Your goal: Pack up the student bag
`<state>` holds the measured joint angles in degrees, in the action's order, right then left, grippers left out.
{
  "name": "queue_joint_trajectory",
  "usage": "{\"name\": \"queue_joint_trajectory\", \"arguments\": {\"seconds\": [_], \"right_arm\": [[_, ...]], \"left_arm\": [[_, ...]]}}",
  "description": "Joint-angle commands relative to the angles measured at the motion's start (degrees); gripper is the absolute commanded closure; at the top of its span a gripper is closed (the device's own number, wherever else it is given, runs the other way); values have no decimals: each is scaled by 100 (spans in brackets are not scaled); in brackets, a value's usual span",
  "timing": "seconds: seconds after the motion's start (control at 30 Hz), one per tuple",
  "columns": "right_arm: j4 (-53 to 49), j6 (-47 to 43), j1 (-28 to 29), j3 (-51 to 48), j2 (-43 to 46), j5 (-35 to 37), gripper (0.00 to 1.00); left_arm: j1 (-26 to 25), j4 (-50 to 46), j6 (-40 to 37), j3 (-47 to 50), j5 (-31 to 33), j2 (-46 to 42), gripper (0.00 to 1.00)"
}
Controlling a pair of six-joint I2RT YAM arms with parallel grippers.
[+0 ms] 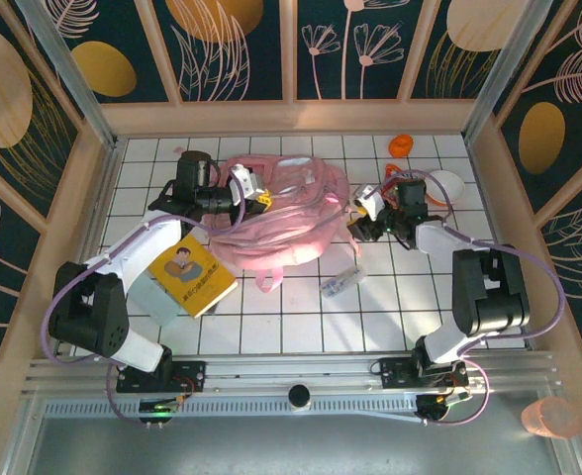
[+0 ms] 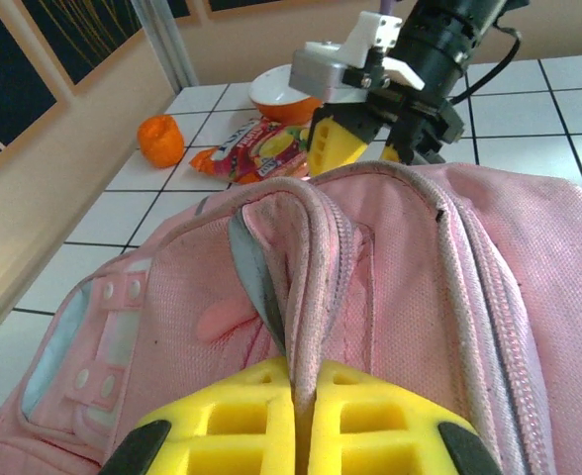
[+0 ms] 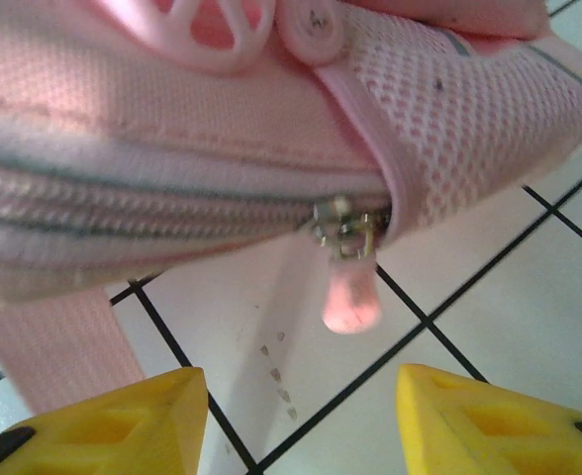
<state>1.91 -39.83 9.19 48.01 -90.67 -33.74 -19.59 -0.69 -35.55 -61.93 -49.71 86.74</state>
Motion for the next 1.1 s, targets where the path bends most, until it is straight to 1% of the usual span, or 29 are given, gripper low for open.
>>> {"name": "queue_joint_trajectory", "arguments": {"seconds": [0.0,0.17,0.3,0.4,0.47,0.53,0.7,0.73,0.8,0.97,1.07], "right_arm": [[-30,-354,-7,301,-191,-475,47],[-23,-471,-24,557,-469,-783,47],[-62,-511,-66,602,-510,-1128,52],[-211,-571,-108,623,-477,-1359,65],[-322,-587,-128,632,-429,-1442,78],[-392,-578,-162,631,-345,-1489,87],[-565,-562,-194,631,-162,-1633,97],[-584,-524,-194,638,-133,-1643,99],[-636,-419,-194,677,-118,-1637,100],[-871,1,-176,795,-43,-1694,100],[-1028,312,-128,852,40,-1752,100]], "left_arm": [[16,456,-194,-355,-715,-131,100],[17,448,-228,-337,-730,-135,100],[25,447,-251,-328,-712,-130,100],[23,494,-246,-311,-691,-105,100],[24,555,-208,-289,-609,-85,100],[26,634,-163,-252,-470,-83,100],[26,1040,48,-16,-108,-187,100],[26,1131,120,32,25,-205,100],[17,1217,206,106,392,-243,100],[-16,1457,415,325,1578,-422,100],[-125,1554,470,426,2311,-480,100]]}}
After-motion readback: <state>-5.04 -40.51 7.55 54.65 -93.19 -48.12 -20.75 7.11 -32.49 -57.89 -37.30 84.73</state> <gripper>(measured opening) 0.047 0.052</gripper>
